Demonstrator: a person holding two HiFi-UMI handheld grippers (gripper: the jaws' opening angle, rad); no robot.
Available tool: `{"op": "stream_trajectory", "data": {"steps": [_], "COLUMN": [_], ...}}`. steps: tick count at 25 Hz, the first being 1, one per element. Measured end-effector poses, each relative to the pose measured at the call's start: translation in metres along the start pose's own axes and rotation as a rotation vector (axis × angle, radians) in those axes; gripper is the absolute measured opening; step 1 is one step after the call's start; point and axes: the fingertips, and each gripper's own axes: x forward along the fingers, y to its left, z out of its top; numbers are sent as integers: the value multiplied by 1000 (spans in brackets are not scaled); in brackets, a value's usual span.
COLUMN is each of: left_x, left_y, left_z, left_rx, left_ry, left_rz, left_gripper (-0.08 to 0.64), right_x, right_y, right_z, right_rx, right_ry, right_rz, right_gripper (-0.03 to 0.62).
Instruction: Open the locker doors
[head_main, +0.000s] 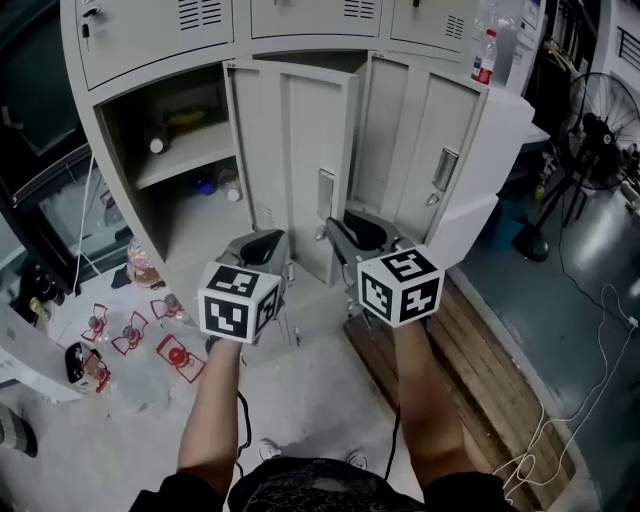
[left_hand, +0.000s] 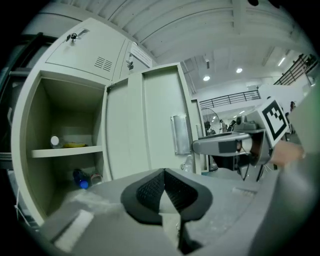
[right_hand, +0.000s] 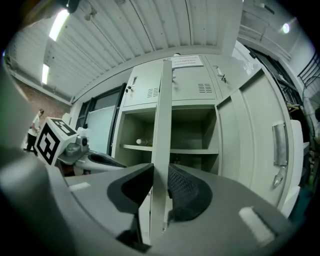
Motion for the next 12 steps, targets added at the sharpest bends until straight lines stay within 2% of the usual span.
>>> {"op": "stream_trajectory", "data": {"steps": [7,12], "left_x": [13,18], "left_y": [0,-5], "left_z": [5,4], "left_rx": [12,10], "left_ry": [-13,-11], "left_rz": [-49,-72], "left_gripper": [0,0], "right_x": [2,-1], "right_y": [-16,-12], "right_z": [-1,0], "right_rx": [10,11], "right_ry": [-6,-19], "right_rz": [-57,-68], "right_gripper": [92,102]}}
